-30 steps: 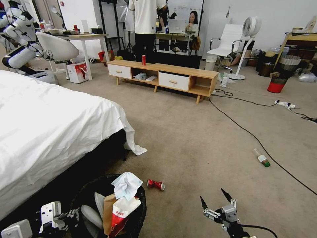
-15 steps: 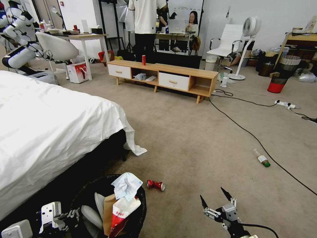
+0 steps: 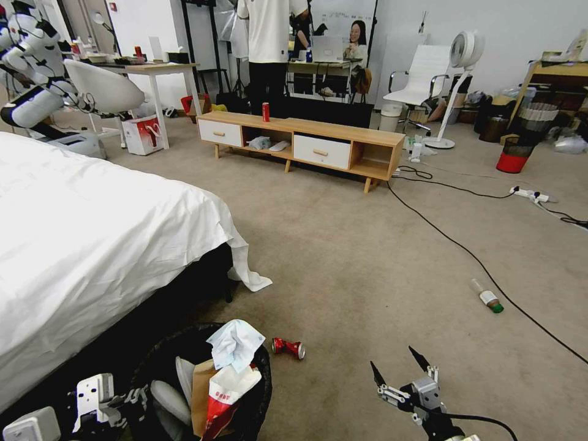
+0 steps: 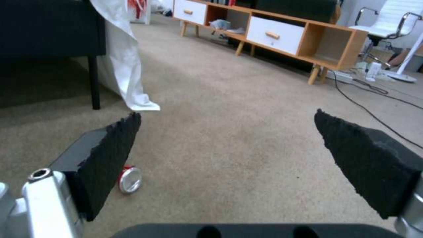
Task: Pick up the trash bin and place the garbage on the floor into it.
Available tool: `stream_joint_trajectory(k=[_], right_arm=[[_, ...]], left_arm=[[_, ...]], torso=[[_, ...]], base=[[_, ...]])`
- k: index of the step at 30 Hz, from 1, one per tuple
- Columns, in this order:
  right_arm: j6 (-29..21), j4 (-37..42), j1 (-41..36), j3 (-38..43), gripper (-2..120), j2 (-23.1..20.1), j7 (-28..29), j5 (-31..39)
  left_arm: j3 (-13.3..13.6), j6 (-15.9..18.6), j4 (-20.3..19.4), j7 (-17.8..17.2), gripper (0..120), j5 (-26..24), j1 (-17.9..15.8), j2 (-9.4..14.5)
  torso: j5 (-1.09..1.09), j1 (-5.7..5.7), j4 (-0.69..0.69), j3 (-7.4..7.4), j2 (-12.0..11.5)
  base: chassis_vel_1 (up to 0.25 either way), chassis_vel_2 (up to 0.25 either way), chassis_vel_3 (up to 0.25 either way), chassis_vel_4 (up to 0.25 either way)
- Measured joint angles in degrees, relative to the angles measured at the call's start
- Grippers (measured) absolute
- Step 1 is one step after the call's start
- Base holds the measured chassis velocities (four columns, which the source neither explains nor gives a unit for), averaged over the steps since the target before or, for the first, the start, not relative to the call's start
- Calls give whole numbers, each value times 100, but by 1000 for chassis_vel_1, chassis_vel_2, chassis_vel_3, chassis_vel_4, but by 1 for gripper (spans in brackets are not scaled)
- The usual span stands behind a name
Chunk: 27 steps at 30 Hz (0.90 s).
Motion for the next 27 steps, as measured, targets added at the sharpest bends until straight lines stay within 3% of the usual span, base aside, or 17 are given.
stream_joint_trajectory(k=[27], right_arm=[[13, -41, 83, 2, 100, -49, -78, 61]], left_arm=[[-17, 1, 0, -5, 4, 3, -29, 12]], torso=[[1, 0, 0, 0, 0]], base=[[-46, 43, 44, -47]])
